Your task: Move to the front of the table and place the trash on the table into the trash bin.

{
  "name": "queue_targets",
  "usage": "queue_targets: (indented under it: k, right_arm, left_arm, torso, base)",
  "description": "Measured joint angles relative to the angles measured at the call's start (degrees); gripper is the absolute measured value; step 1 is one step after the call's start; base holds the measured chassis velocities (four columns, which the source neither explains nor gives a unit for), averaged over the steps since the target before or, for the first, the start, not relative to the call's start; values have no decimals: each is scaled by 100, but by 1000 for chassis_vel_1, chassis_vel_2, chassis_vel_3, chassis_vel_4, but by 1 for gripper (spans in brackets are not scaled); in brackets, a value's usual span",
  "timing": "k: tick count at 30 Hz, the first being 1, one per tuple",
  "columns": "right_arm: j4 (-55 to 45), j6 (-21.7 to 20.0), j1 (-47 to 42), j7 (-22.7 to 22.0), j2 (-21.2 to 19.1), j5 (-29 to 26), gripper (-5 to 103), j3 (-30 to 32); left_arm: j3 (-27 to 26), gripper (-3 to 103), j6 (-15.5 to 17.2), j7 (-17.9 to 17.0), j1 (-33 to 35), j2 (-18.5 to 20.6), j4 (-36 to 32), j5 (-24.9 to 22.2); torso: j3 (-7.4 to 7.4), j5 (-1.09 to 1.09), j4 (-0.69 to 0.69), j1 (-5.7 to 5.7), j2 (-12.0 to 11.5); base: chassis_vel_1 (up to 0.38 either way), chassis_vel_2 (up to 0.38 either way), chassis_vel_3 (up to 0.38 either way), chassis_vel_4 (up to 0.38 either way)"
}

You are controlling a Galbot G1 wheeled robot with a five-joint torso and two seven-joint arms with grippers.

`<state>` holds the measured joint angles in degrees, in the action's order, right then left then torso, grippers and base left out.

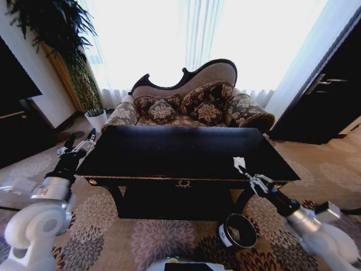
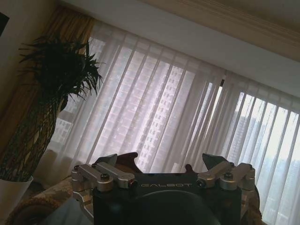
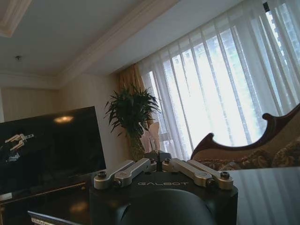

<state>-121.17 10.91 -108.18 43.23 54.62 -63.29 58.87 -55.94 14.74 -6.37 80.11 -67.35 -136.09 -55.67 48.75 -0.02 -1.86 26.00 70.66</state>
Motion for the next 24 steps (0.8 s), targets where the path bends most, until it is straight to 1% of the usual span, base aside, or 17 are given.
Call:
queue_targets:
  k: [1,2,3,4,5,6,10,11,12,15,17,19,20,22,24]
  right_arm:
    - [104,108,-64,148,121,87,1,-21]
    - [104,108,-64,148,121,87,1,-21]
    - [262,211,-90,354,203,148,1,-79]
    - [328,243,-93,418,226,173,1,-105]
    - [623,364,-93,660,307,303,1,-233]
    - [791,418,-85,757,350,379,1,-321]
    - [1204,555,-2,959,472,568,1,-564]
    - [1504,625,111,1033,590,734,1,-770]
    - [1504,625,111,1033,590,734,1,-770]
    - [2051,764,340,1029,810,1030,1,-1112]
    - [2181,789,393,1011,846,1100,1,-1185]
    - [2746,881,679,837,914,1273,1,-1528]
    - [2746,881,679,837,914,1273,1,-1528]
    - [3190,893,906,631,892,1411,1,-1821]
    - [3585,857,1191,277,830,1524,1,-2110]
  left_arm:
    - [-11,100,-12,11,-9,-18,24,-15]
    - [-11,100,-12,11,-9,-18,24,-15]
    - [-37,100,-26,16,-24,-26,51,-39]
    - [-48,100,-29,18,-29,-28,60,-48]
    - [-99,100,-45,22,-38,-31,97,-95]
    - [-119,100,-50,23,-38,-31,112,-112]
    - [-143,100,-69,25,-31,-31,150,-131]
    - [-143,100,-75,25,-34,-25,173,-137]
    - [-143,100,-75,25,-34,-25,173,-137]
    - [-156,100,-77,25,-44,24,182,-166]
    - [-165,100,-77,25,-44,36,185,-168]
    - [-205,100,-79,26,-35,73,187,-172]
    - [-205,100,-79,26,-35,73,187,-172]
    - [-254,100,-80,27,-12,98,187,-177]
    - [-310,100,-81,28,21,121,181,-179]
  torso:
    - [0,-1,0,0,0]
    - [0,-1,0,0,0]
    - [0,-1,0,0,0]
    - [0,-1,0,0,0]
    - [0,0,1,0,0]
    - [0,0,1,0,0]
    - [0,1,0,0,0]
    - [0,0,1,0,0]
    - [0,0,1,0,0]
    - [0,0,0,0,0]
    - [1,1,0,0,0]
    - [0,1,0,0,0]
    - [0,1,0,0,0]
    - [1,3,0,0,0]
    - [1,0,0,0,0]
  base:
    - [0,0,0,0]
    - [0,0,0,0]
    - [0,0,0,0]
    - [0,0,0,0]
    - [0,0,0,0]
    - [0,0,0,0]
    - [0,0,0,0]
    - [0,0,0,0]
    - [0,0,0,0]
    - [0,0,0,0]
    - [0,0,0,0]
    - [0,0,0,0]
    - [0,0,0,0]
    - [0,0,0,0]
    - [0,0,0,0]
